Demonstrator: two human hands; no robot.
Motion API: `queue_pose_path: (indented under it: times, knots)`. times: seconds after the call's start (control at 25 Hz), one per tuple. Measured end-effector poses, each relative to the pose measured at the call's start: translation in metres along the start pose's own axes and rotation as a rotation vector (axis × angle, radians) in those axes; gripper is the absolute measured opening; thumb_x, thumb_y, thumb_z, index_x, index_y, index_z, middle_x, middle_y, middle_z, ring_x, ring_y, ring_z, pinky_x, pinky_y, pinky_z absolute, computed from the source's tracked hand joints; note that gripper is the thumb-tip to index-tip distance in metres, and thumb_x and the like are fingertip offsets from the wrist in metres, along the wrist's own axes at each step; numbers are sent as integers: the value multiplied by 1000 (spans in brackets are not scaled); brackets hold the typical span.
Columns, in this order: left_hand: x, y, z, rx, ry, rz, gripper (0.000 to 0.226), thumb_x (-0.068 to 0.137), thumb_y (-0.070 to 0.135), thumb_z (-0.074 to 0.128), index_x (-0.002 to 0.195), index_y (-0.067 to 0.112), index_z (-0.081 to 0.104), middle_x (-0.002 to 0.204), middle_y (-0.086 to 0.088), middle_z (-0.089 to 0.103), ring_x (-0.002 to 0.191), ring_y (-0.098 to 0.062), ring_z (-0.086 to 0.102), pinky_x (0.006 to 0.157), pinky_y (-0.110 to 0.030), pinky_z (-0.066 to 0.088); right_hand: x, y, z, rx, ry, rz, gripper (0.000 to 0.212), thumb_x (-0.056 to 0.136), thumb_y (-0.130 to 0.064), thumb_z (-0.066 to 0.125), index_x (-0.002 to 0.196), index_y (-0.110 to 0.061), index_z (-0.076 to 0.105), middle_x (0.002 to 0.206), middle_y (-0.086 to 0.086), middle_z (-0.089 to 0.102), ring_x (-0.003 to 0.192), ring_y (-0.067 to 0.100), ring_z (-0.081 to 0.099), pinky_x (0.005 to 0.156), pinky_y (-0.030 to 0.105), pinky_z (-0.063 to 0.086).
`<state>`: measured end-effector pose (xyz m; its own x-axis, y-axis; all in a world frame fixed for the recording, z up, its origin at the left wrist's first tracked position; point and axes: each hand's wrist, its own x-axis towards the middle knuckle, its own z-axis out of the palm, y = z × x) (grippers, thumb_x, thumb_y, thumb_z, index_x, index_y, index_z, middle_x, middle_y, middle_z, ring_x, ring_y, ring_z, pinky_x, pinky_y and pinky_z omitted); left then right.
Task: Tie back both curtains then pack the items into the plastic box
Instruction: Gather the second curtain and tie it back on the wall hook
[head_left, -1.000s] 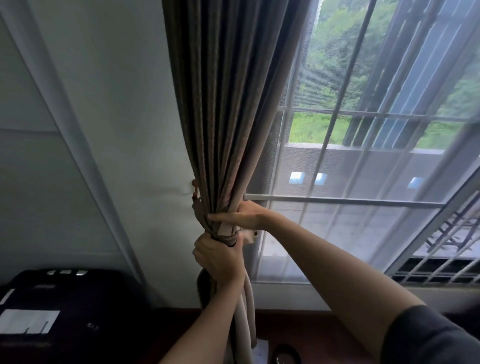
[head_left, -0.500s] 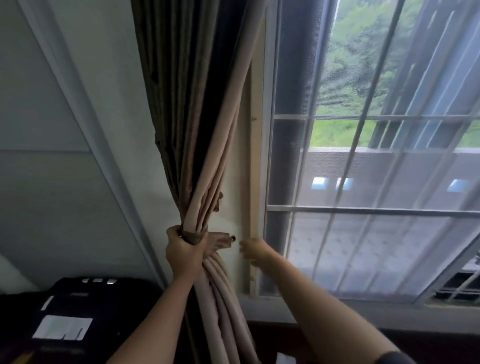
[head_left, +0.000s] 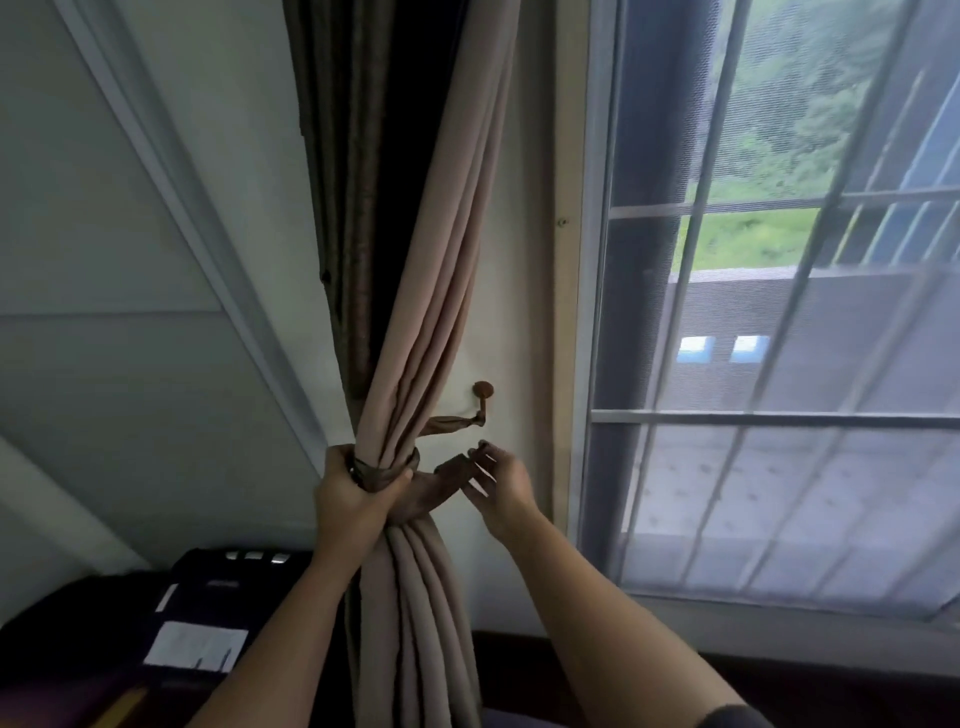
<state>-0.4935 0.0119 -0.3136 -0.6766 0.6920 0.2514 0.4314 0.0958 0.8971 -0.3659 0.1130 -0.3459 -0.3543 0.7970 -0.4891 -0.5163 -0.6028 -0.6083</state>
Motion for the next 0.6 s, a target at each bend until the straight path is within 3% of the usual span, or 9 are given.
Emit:
queue_pose_path:
  times: [0.16, 0.32, 0.48, 0.6]
  knots:
    - [2, 3, 2, 16, 35, 11, 46, 67, 12, 83, 97, 14, 49, 80, 16, 56, 73, 7, 53, 59, -10, 40, 11, 8, 6, -176, 28, -166, 22, 93, -6, 52, 112, 2, 58, 86, 6, 59, 79, 15, 59, 70, 19, 54]
    - [-6, 6, 17, 31, 127, 13, 46, 66, 16, 84, 97, 9, 51, 78, 6, 57, 70, -11, 56, 62, -22, 43, 25, -3, 19, -228, 91, -293, 27, 96, -2, 42, 117, -2, 59, 105, 14, 64, 99, 24, 61, 94, 34, 50]
    - [-2, 2, 30, 41, 178, -9, 47, 66, 18, 83, 97, 10, 49, 88, -6, 60, 79, -23, 59, 70, -32, 48, 30, -17, 23, -357, 239, -410, 19, 92, -9, 54, 110, -16, 53, 89, 1, 63, 81, 11, 61, 69, 21, 49]
    - [2, 1, 35, 49, 198, -13, 47, 66, 19, 83, 96, 10, 48, 92, -11, 64, 82, -26, 62, 71, -35, 51, 39, -19, 19, -546, 325, -477, 15, 91, -9, 55, 103, -13, 64, 90, 2, 65, 87, 18, 63, 75, 25, 50]
